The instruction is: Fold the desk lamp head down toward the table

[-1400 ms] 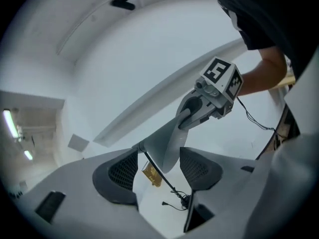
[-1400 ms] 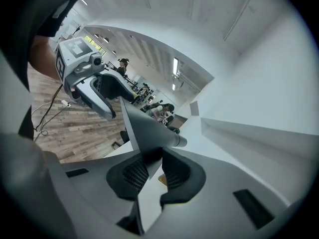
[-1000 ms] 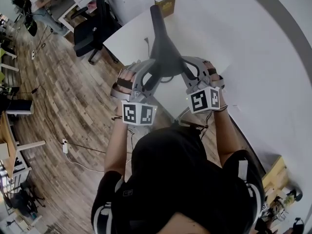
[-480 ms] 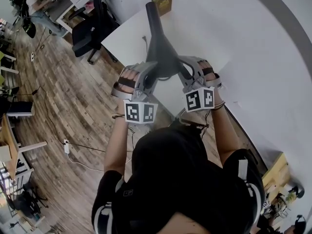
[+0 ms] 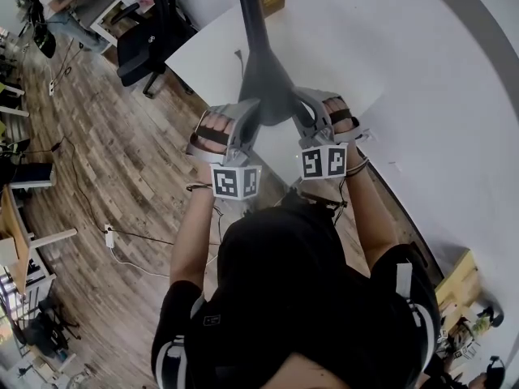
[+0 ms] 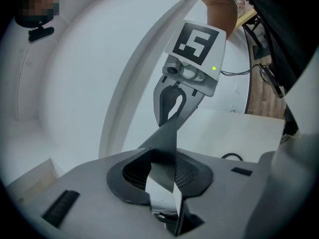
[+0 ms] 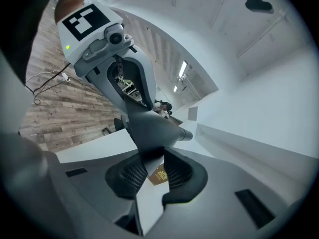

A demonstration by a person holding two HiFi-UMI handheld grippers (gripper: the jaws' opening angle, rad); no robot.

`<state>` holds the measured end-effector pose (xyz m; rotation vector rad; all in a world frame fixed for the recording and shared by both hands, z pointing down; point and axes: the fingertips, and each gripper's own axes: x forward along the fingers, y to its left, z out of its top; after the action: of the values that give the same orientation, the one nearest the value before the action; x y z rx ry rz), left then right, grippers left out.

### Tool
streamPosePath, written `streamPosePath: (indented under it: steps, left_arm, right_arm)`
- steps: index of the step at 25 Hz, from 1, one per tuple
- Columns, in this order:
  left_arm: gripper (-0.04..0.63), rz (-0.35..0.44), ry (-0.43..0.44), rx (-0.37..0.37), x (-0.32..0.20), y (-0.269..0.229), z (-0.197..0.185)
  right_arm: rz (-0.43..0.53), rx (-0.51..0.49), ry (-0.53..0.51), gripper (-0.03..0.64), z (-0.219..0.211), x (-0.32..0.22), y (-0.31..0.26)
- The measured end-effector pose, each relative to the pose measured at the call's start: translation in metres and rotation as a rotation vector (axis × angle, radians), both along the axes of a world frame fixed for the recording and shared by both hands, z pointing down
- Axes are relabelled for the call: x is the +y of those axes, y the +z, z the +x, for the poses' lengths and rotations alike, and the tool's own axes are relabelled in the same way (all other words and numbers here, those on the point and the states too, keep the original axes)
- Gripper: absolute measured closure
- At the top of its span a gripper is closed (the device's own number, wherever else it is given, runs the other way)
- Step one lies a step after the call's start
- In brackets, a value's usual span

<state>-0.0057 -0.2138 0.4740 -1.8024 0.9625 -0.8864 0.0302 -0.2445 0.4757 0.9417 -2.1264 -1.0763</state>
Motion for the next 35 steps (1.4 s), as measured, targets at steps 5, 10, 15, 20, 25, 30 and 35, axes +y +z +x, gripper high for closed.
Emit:
streamPosePath:
  steps: [5,10,15,20,25,30,35]
  left_arm:
    - [0.485,0.048,-0.011,-0.054,-0.007,0.023,-0.001]
    - [0.483,0.104,-0.01,-0.067,-0.012,0.035,-0.003]
    - [0.48,0.141,-0.022,-0.084,-0.018,0.049,-0.005]
    - [0.474,0.169,-0.034,-0.105,-0.022,0.057,-0.007]
    - [0.471,0.184,-0.041,-0.115,-0.024,0.064,-0.008]
    - [0.458,0.176,-0.058,-0.147,-0.03,0.075,-0.007]
    - [0.446,0.161,-0.074,-0.161,-0.033,0.085,-0.006]
  right_arm:
    - [0.086,0.02,0.005,0.52,-0.001,-0.008,0.022]
    - [0.136,0.048,0.012,0.515,-0.003,-0.013,0.034]
    - [0.17,0.077,0.02,0.509,-0.005,-0.019,0.046]
    - [0.202,0.105,0.036,0.503,-0.007,-0.022,0.055]
    - [0.228,0.123,0.049,0.5,-0.008,-0.025,0.061]
    - [0.242,0.157,0.057,0.489,-0.007,-0.031,0.071]
    - [0.234,0.174,0.06,0.474,-0.007,-0.033,0.08]
